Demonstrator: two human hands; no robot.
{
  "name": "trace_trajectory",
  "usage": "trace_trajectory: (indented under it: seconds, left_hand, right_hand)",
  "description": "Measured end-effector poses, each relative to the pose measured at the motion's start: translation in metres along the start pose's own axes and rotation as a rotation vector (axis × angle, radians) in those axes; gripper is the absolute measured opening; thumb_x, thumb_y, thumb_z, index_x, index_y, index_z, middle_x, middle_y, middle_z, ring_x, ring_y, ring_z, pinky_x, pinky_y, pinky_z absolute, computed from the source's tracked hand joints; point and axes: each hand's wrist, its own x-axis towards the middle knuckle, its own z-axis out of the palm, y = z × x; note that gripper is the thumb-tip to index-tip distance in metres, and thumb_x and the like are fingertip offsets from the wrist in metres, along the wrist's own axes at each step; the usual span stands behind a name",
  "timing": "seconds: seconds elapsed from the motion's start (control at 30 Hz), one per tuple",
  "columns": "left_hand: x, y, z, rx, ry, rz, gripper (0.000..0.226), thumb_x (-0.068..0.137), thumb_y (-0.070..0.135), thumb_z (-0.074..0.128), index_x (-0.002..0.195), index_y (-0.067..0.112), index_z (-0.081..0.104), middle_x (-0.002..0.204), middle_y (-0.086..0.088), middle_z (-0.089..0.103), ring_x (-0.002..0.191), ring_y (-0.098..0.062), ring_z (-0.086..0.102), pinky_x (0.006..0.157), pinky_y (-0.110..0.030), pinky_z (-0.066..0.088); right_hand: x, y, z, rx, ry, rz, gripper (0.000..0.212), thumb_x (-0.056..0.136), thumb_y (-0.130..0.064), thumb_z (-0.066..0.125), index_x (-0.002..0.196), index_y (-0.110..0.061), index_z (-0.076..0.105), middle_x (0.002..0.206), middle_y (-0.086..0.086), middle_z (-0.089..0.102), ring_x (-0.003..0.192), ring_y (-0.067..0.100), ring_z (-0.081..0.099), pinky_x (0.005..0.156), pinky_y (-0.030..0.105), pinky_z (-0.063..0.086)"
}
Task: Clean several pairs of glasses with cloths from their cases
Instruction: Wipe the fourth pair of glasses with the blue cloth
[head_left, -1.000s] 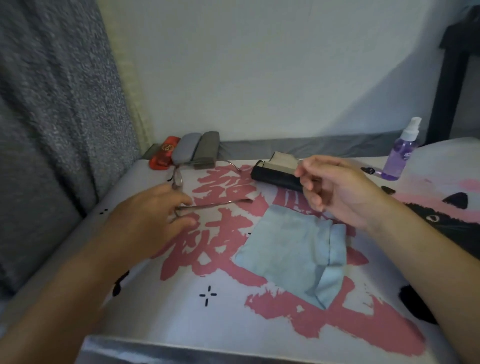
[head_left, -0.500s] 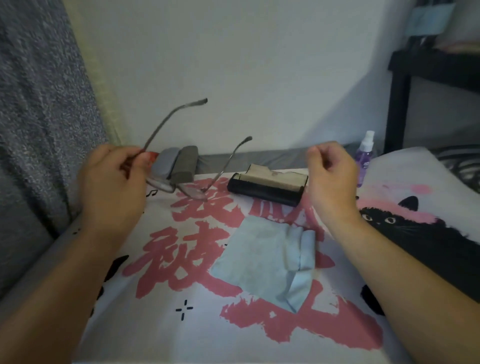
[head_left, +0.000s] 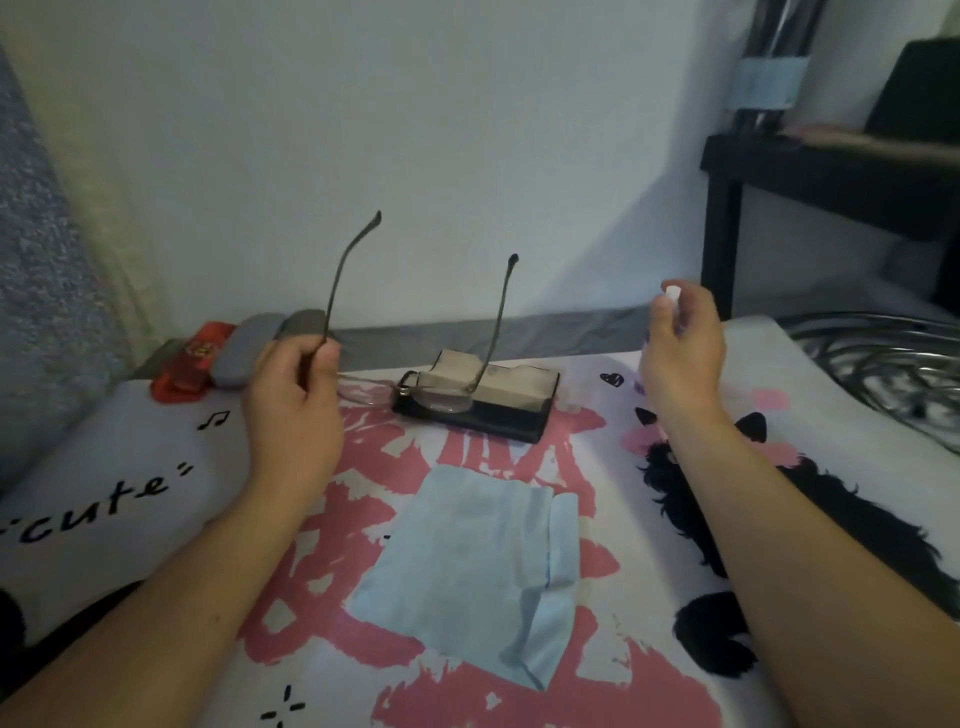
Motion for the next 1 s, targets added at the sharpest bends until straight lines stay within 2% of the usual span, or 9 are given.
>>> trace_trajectory:
  seconds: [0.13, 0.2, 0.27, 0.37, 0.5, 0.57, 0.67, 0.87, 1.0]
  left_hand:
    - [-0.001, -0.002, -0.004, -0.055, 0.005, 0.036, 0.012, 0.100, 0.035, 0.053, 0.098, 0.029, 0.063, 0.096, -0.006, 0.059, 0.086, -0.028, 0.062, 0.081, -0.051, 0.053]
    - [-0.003, 0.000, -0.005, -0.098, 0.010, 0.008, 0.010, 0.101, 0.035, 0.054, 0.098, 0.030, 0.063, 0.097, -0.009, 0.062, 0.088, -0.028, 0.063, 0.082, -0.049, 0.054]
    - [-0.005, 0.005, -0.004, -0.132, 0.020, -0.019, 0.008, 0.102, 0.030, 0.056, 0.098, 0.031, 0.063, 0.100, -0.012, 0.064, 0.091, -0.026, 0.064, 0.084, -0.041, 0.054]
    - [-0.006, 0.010, -0.004, -0.171, 0.035, -0.076, 0.013, 0.102, 0.026, 0.058, 0.095, 0.035, 0.063, 0.101, -0.010, 0.066, 0.090, -0.019, 0.065, 0.083, -0.029, 0.053]
    - [0.005, 0.008, -0.015, -0.175, 0.109, -0.115, 0.020, 0.103, 0.025, 0.057, 0.090, 0.041, 0.059, 0.094, -0.005, 0.067, 0.083, -0.014, 0.064, 0.076, -0.020, 0.050]
    - [0.013, 0.006, -0.025, -0.184, 0.173, -0.141, 0.019, 0.103, 0.026, 0.057, 0.090, 0.039, 0.059, 0.090, -0.001, 0.067, 0.080, -0.009, 0.064, 0.075, -0.021, 0.051]
    - [0.019, 0.004, -0.035, -0.148, 0.235, -0.180, 0.023, 0.103, 0.025, 0.058, 0.088, 0.043, 0.056, 0.092, 0.014, 0.064, 0.081, 0.010, 0.060, 0.076, -0.008, 0.045]
    - [0.015, -0.004, -0.033, -0.174, 0.153, -0.149, 0.026, 0.099, 0.012, 0.062, 0.096, 0.038, 0.062, 0.105, -0.006, 0.067, 0.094, -0.012, 0.066, 0.085, -0.020, 0.052]
    - [0.010, 0.006, -0.028, -0.261, 0.075, -0.171, 0.022, 0.099, 0.007, 0.062, 0.097, 0.028, 0.065, 0.089, -0.002, 0.071, 0.082, -0.006, 0.069, 0.079, -0.015, 0.053]
  right_hand:
    - [0.000, -0.003, 0.001, 0.073, -0.030, 0.032, 0.013, 0.100, -0.047, 0.048, 0.097, -0.056, 0.057, 0.107, -0.007, 0.065, 0.101, 0.023, 0.066, 0.086, 0.055, 0.058]
    - [-0.004, -0.008, 0.001, 0.128, -0.038, 0.030, 0.013, 0.101, -0.043, 0.049, 0.106, -0.042, 0.061, 0.105, -0.001, 0.067, 0.088, 0.019, 0.066, 0.072, 0.036, 0.058]
    - [-0.008, -0.016, 0.000, 0.154, -0.036, 0.024, 0.014, 0.104, -0.027, 0.052, 0.113, -0.021, 0.062, 0.108, 0.005, 0.071, 0.083, 0.007, 0.067, 0.071, 0.017, 0.055]
    - [-0.020, -0.044, -0.001, 0.236, -0.053, 0.014, 0.018, 0.103, -0.021, 0.058, 0.116, -0.010, 0.064, 0.103, 0.000, 0.077, 0.087, 0.010, 0.073, 0.087, 0.028, 0.060]
    - [-0.052, -0.098, 0.013, 0.382, -0.166, -0.107, 0.019, 0.103, -0.017, 0.057, 0.114, -0.002, 0.061, 0.098, -0.001, 0.077, 0.087, 0.021, 0.075, 0.084, 0.033, 0.061]
    - [-0.073, -0.116, 0.024, 0.456, -0.291, -0.198, 0.014, 0.105, -0.014, 0.053, 0.112, -0.004, 0.059, 0.099, 0.002, 0.076, 0.086, 0.024, 0.074, 0.083, 0.034, 0.060]
    - [-0.103, -0.113, 0.047, 0.480, -0.574, -0.211, 0.012, 0.107, -0.010, 0.046, 0.109, -0.007, 0.057, 0.096, 0.006, 0.074, 0.083, 0.021, 0.071, 0.080, 0.037, 0.059]
    - [-0.138, -0.072, 0.066, 0.451, -0.873, -0.071, 0.017, 0.102, -0.032, 0.048, 0.098, -0.035, 0.064, 0.100, 0.006, 0.072, 0.097, 0.023, 0.071, 0.088, 0.038, 0.058]
    - [-0.134, -0.067, 0.062, 0.454, -0.899, -0.005, 0.023, 0.102, -0.041, 0.044, 0.096, -0.031, 0.063, 0.093, 0.001, 0.070, 0.085, 0.017, 0.066, 0.069, 0.022, 0.052]
